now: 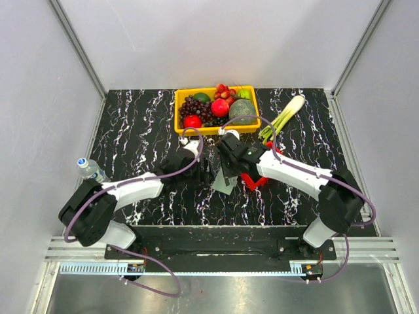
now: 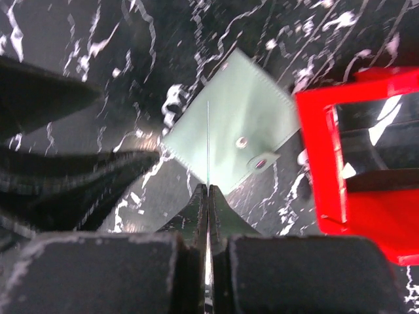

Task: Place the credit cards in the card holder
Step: Open the card holder at the center of the board.

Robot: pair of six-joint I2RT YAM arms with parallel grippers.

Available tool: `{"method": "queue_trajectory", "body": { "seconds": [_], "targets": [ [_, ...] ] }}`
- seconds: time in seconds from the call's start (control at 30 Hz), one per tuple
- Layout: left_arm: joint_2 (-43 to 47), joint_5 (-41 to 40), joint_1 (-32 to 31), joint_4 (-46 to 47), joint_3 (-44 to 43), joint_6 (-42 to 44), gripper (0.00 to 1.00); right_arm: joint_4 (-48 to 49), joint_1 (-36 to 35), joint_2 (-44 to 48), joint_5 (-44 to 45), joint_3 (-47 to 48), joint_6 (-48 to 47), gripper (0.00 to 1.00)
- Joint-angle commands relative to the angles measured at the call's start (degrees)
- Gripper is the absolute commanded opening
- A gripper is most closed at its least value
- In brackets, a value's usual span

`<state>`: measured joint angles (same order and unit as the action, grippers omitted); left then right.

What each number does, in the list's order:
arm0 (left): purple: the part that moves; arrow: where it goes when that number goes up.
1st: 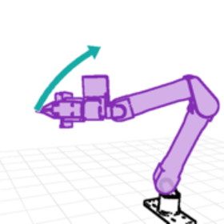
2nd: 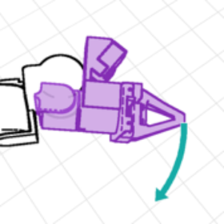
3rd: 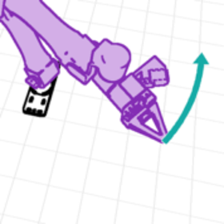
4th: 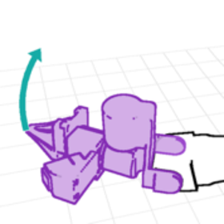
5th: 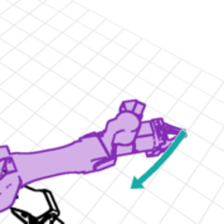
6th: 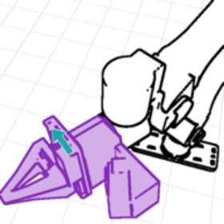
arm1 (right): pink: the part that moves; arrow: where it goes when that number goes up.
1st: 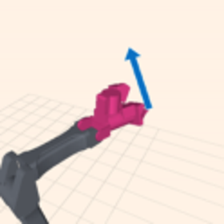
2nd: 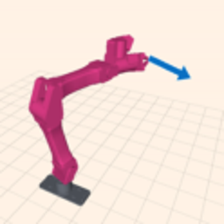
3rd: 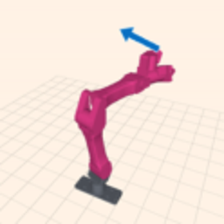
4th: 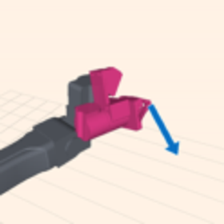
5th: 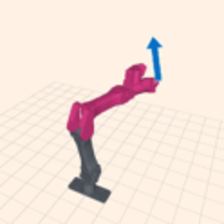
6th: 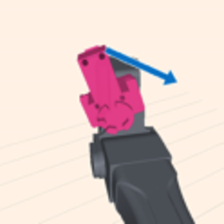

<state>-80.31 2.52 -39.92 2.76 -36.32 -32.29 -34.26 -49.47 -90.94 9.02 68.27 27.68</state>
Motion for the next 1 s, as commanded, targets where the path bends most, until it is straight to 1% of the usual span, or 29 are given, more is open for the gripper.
{"method": "queue_trajectory", "body": {
  "seconds": [0.0, 0.07, 0.17, 0.3, 0.47, 0.57, 0.7, 0.77, 0.93, 0.97],
  "targets": [
    [-3.87, -2.26, -0.95, -1.79, -7.53, 3.64, 0.77, -0.98, 2.80, -4.15, 6.53, 4.68, 1.14, 0.00],
    [-5.98, -5.24, -1.47, -3.98, -9.82, 4.87, 0.77, -1.07, 3.07, -5.12, 7.77, 4.33, 1.76, 0.00],
    [-8.54, -7.09, -2.61, -5.31, -11.76, 6.71, 0.77, -0.98, 3.24, -6.01, 8.91, 2.93, 2.29, 0.00],
    [-11.70, -8.15, -3.76, -6.28, -13.17, 7.42, 0.77, -0.98, 3.68, -4.08, 9.96, -0.41, 3.08, 0.00],
    [-14.43, -7.97, -4.90, -5.23, -13.78, 7.95, 0.75, -0.46, 4.38, -1.18, 10.85, -4.89, 4.13, 0.00],
    [-15.92, -7.97, -5.17, -5.05, -14.13, 7.86, 0.72, 0.77, 5.00, -0.12, 11.11, -7.44, 5.10, 0.00],
    [-16.89, -7.18, -5.34, -4.17, -13.52, 7.33, 0.65, 2.79, 5.88, 1.46, 9.62, -9.82, 6.86, 0.00],
    [-17.16, -7.09, -5.60, -4.00, -13.08, 6.63, 0.58, 3.06, 6.23, 1.90, 9.27, -10.61, 8.43, 0.00],
    [-16.98, -6.04, -6.04, -3.03, -10.89, 4.26, 0.53, 5.70, 6.75, 4.10, 8.39, -13.78, 11.25, 0.00],
    [-17.07, -5.78, -6.22, -1.46, -10.71, 3.91, 0.52, 6.31, 7.19, 4.10, 7.52, -14.04, 11.25, 0.00]
  ]
}}
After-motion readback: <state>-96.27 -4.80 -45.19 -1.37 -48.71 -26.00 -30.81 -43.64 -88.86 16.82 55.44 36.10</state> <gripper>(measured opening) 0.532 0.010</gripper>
